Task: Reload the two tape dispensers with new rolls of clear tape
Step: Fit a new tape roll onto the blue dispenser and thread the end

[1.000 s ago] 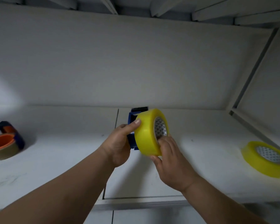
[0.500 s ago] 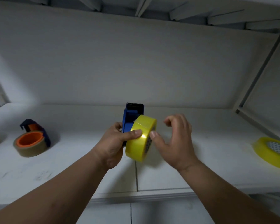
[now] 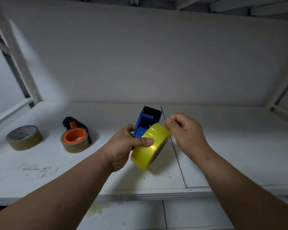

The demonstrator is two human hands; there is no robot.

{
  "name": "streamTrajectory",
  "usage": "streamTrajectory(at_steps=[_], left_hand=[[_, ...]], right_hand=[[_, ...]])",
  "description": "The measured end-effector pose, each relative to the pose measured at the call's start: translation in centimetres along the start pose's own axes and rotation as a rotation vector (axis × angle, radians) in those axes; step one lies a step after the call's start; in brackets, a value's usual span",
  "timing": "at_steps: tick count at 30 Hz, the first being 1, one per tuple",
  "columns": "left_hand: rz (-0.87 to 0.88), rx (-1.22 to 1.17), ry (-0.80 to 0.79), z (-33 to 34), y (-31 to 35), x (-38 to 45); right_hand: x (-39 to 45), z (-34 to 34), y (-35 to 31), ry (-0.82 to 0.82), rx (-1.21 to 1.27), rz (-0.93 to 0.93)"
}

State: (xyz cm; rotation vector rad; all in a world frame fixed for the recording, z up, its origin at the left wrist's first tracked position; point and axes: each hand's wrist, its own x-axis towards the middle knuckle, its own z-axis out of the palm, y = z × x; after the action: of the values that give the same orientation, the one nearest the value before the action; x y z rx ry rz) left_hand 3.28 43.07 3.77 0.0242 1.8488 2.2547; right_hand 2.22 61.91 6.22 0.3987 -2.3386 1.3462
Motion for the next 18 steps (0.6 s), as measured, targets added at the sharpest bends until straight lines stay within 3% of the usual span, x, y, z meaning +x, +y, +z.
streamTrajectory(at_steps=[5, 7, 9, 11, 14, 18], left_hand=[[-0.02, -0.009, -0.035, -1.2, 0.9, -0.5], [-0.009, -0.014, -0.007, -1.1, 1.1, -0.5], [0.009, -0.003, 0.049, -0.8, 1.2, -0.4], [0.026, 0.034, 0.111, -0.7, 1.3, -0.2], [0.018, 0.051, 0.165, -0.5, 1.5, -0.1], [0.004, 0.03, 0.176, 0.0, 1.7, -0.4]], right_hand=[[0.6, 0.2, -1.2, -0.192, 0.065, 0.059], [0.8, 0.3, -2.0, -0.248, 0.071, -0.001], [1.0, 0.7, -2.4, -0.303, -0.079, -0.111], [1.0, 1.2, -2.5, -0.277, -0.228, -0.176], [1.5, 1.5, -2.1, -0.199, -0.239, -0.223], [2.2, 1.5, -1.6, -0.181, -0.234, -0.152]])
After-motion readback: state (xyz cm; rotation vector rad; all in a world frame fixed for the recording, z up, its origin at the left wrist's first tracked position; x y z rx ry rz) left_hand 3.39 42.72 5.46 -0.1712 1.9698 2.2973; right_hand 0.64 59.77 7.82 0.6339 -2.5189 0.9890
